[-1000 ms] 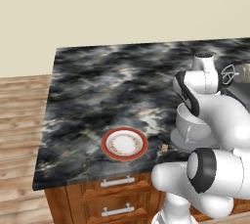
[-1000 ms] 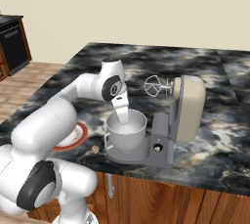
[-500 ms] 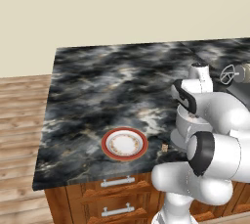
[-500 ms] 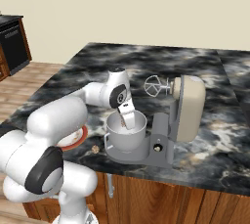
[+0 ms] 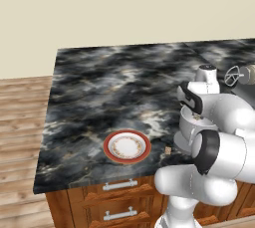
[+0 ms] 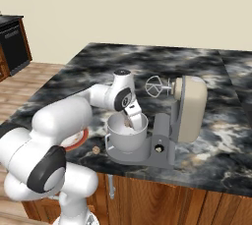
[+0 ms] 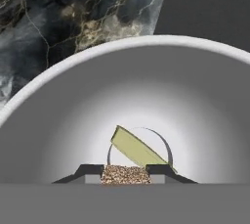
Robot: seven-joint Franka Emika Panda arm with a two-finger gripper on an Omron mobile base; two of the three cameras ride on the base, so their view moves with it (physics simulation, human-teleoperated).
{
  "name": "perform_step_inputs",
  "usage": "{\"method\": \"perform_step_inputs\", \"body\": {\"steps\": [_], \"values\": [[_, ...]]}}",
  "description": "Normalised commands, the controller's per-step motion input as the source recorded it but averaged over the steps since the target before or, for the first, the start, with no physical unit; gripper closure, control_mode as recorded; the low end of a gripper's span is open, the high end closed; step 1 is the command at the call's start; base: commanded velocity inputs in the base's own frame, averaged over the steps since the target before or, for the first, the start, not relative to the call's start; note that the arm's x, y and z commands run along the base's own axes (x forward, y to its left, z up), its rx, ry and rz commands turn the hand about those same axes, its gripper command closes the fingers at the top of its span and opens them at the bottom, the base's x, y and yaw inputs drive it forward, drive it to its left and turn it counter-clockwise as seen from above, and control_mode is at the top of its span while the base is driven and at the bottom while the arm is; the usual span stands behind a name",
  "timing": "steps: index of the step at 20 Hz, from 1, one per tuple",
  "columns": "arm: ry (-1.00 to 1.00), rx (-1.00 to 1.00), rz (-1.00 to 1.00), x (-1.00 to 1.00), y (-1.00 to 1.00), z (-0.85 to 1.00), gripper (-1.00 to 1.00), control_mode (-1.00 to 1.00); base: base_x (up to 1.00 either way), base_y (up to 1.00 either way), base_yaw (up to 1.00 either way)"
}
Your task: Add butter and sugar cubes to the stand mixer bowl and then turn on the stand mixer to begin making frosting.
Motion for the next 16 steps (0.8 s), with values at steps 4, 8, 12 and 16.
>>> {"method": "perform_step_inputs", "body": {"steps": [4,8,12,16], "values": [[0.00,0.01,0.07,0.00,-0.11,-0.49,1.00,-1.00,0.00,0.00,0.00],[0.00,0.00,0.04,0.00,-0.05,-0.53,-1.00,-1.00,0.00,0.00,0.00],[-0.07,0.02,0.04,-0.04,-0.07,-0.38,-1.00,-1.00,0.00,0.00,0.00],[-0.06,0.04,0.03,-0.02,-0.10,-0.19,-1.00,-1.00,0.00,0.00,0.00]]}}
